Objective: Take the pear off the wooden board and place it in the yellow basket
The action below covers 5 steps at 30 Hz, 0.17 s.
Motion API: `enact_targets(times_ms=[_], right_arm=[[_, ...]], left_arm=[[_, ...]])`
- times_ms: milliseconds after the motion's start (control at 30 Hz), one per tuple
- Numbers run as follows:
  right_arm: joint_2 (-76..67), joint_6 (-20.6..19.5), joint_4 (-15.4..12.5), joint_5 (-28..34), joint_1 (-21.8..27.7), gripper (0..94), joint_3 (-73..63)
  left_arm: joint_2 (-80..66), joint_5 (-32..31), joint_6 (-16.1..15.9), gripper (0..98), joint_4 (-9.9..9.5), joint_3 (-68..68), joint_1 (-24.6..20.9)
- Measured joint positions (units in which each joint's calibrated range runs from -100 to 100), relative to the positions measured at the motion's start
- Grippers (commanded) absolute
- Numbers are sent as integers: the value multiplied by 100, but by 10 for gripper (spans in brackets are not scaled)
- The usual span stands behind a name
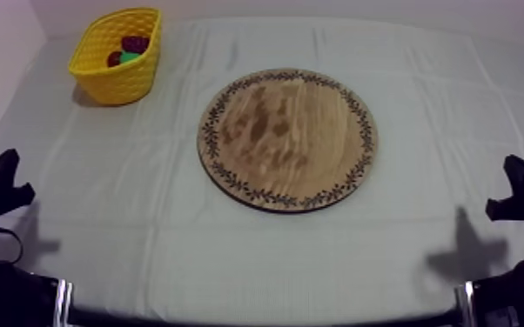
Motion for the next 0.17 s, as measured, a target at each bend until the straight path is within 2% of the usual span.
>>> enact_targets(times_ms=[167], right_arm=[[0,0,0,0,0,5,0]], left_arm=[[0,0,-36,0,34,0,0]])
